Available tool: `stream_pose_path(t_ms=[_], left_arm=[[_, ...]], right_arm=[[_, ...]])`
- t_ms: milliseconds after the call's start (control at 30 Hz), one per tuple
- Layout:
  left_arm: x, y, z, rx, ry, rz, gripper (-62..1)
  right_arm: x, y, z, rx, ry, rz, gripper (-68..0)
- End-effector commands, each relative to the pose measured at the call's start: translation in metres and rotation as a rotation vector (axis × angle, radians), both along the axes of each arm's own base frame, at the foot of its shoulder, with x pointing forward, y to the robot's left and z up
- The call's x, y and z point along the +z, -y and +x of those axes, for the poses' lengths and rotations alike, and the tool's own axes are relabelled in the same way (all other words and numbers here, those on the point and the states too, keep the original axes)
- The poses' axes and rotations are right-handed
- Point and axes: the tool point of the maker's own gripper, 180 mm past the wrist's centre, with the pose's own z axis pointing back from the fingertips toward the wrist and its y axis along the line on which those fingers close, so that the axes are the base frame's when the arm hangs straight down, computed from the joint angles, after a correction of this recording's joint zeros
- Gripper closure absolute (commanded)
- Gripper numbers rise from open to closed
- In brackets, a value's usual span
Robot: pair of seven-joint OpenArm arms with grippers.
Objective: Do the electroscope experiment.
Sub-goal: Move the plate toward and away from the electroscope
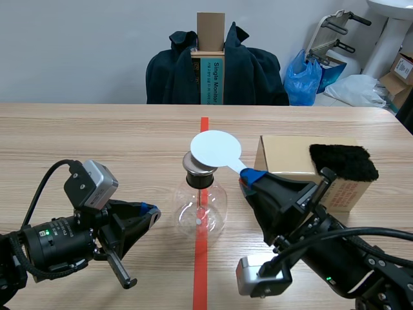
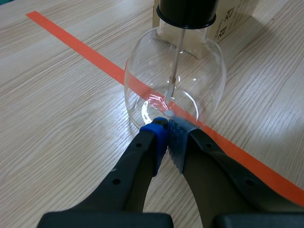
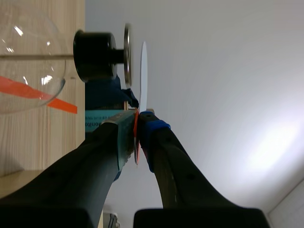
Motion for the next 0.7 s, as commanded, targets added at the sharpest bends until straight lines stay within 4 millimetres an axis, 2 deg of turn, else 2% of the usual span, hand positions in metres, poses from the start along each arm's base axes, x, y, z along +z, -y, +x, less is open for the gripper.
stream_pose_path(t_ms=[0, 200, 667], left_arm=[[0.0107, 0.0043, 0.0025, -0.007, 0.024, -0.029, -1.9], [0.0107, 0.0043, 0.0025, -0.007, 0.024, -0.029, -1.9], [0.0087, 0.0044, -0.0003, -0.007, 0.016, -0.030, -1.9]], right_arm=[[0.0091, -0.0012, 0.0019, 0.015, 0.036, 0.006, -0.8], [0.0085, -0.0077, -0.0058, 0.070, 0.039, 0.000, -0.8], [0.0085, -0.0083, -0.0067, 0.076, 0.040, -0.001, -0.8]])
